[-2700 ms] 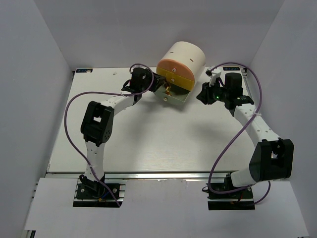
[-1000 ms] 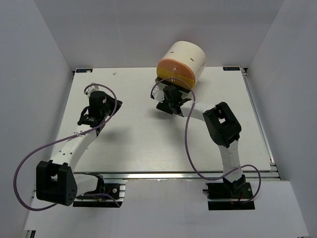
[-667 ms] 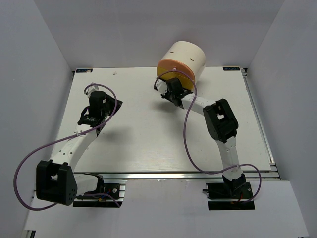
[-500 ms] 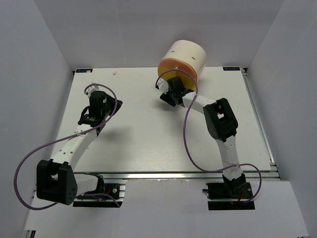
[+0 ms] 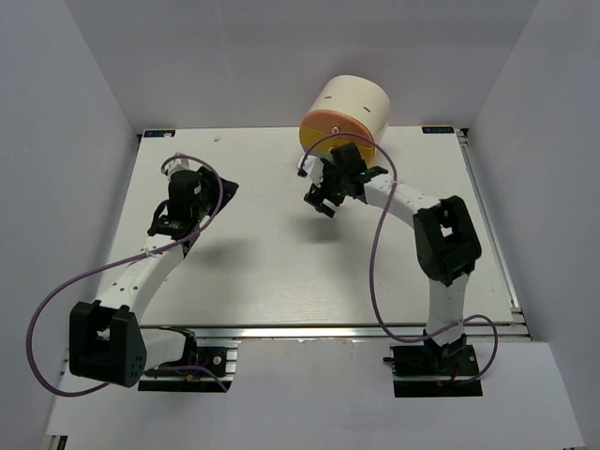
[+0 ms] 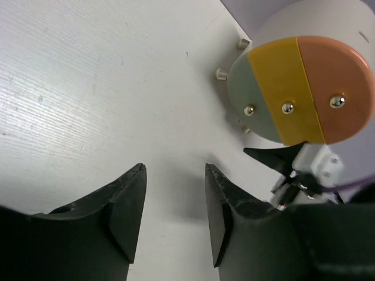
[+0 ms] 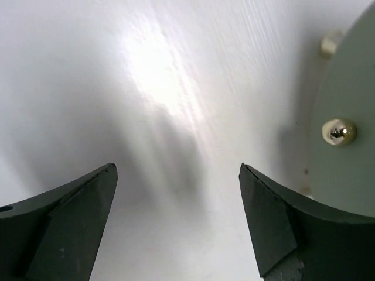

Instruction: Organize the makeup

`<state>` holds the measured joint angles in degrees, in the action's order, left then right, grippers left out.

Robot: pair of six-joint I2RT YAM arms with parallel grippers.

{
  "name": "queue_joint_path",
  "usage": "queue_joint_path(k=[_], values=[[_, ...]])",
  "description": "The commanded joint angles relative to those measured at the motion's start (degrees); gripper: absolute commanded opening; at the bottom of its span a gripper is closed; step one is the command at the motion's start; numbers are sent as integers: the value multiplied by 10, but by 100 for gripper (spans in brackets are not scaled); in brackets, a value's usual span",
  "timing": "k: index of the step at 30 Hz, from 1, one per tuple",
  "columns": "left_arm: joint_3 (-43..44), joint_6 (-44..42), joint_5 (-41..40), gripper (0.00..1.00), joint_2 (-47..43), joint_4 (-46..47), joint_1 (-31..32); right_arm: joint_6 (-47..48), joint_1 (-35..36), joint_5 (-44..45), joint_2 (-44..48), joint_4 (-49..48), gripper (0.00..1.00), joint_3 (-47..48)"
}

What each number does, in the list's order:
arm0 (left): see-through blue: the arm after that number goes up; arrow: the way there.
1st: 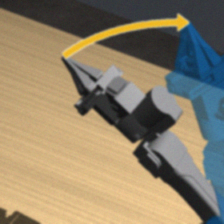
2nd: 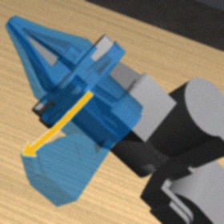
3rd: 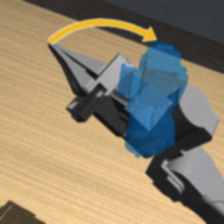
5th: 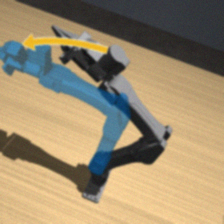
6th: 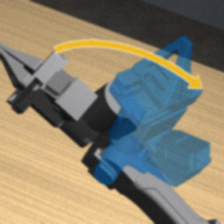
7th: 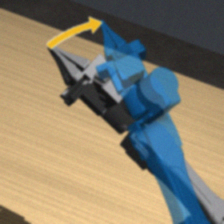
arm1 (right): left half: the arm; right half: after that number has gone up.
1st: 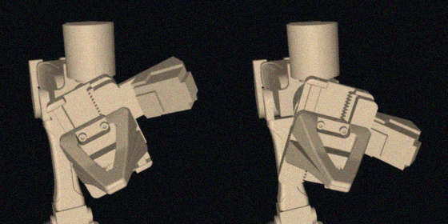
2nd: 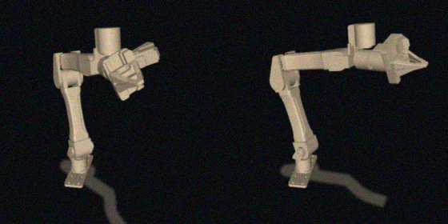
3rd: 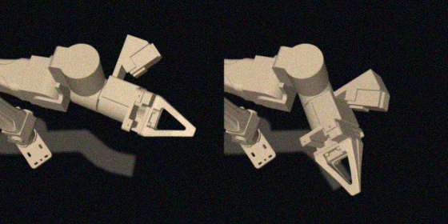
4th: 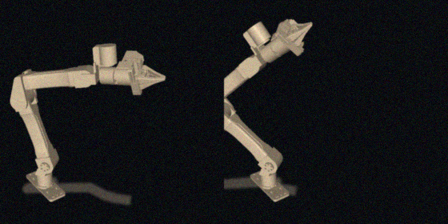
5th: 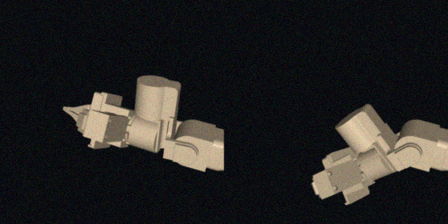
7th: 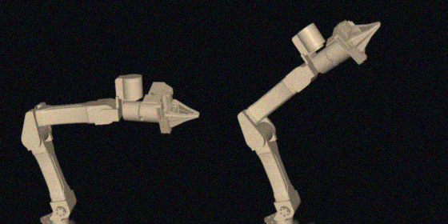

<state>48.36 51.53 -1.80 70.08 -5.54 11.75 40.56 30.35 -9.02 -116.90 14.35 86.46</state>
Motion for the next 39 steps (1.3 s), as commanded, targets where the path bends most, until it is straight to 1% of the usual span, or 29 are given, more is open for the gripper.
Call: queue_joint_path(k=[1,2,3,4,5,9,12,16,19,23,24,27,28,31,39], values=[[5,-32,23,57,-2,32,-1,-62,-5,-158,104,21,89,-22],[5,-44,37,65,-4,37,-1,-85,-11,-188,121,18,89,-36],[4,-49,43,81,-6,47,-1,-105,-13,-200,136,18,89,-43],[3,-57,46,96,-9,51,-1,-144,-16,-202,167,12,89,-49],[2,-61,49,98,-12,59,-1,-165,-20,-195,182,4,89,-67],[0,-81,65,98,-14,81,-1,-227,-40,-160,255,-1,89,-91],[-4,-89,76,98,-17,90,-1,-281,-82,-170,291,-1,89,-97],[-12,-95,92,98,-23,102,-1,-329,-150,-188,312,19,89,-92],[-10,-104,94,98,-28,100,-1,-348,-191,-200,314,40,89,-99],[-2,-120,100,98,-39,88,0,-380,-235,-192,324,42,89,-118],[-1,-122,100,98,-43,86,-1,-396,-240,-184,330,32,89,-124],[-3,-131,101,98,-55,81,-1,-416,-250,-124,351,8,89,-144],[-3,-131,102,98,-57,79,-1,-416,-250,-96,355,6,89,-150],[-10,-132,102,98,-69,78,-1,-409,-251,-71,368,8,89,-155],[-23,-129,102,98,-92,76,-1,-409,-252,-66,409,2,89,-196]])
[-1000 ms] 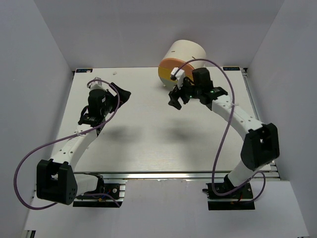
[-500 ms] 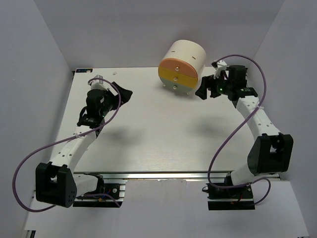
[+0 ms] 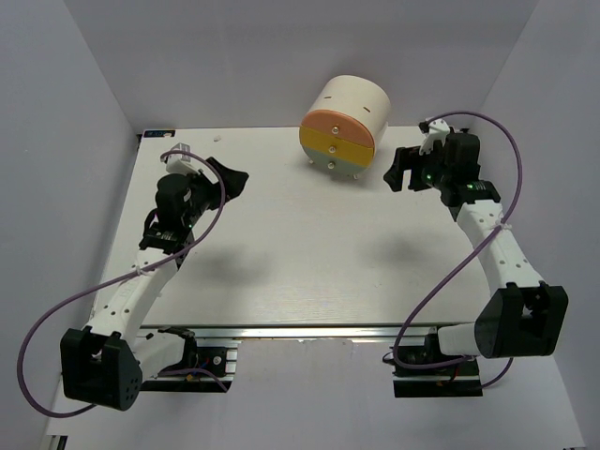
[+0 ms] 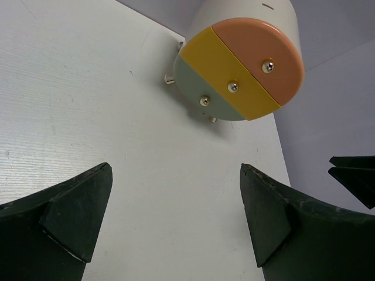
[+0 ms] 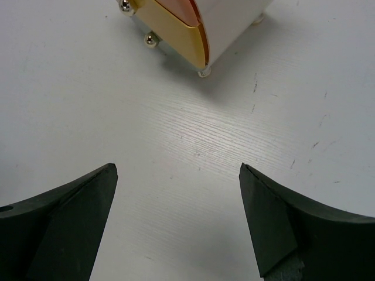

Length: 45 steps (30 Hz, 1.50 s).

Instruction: Organize the makeup

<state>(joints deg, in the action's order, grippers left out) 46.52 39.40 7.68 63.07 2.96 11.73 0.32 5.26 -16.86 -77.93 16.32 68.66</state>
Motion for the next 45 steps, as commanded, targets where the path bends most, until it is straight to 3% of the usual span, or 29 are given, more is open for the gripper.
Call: queue_joint_path(k=[1,45], values=[[-5,-7,8,98,-23,-12,0,-7,-2,12,21,-18,89,-20],[-26,-13,8,98,-73,-45,0,33,-2,40,118,-37,89,-129]])
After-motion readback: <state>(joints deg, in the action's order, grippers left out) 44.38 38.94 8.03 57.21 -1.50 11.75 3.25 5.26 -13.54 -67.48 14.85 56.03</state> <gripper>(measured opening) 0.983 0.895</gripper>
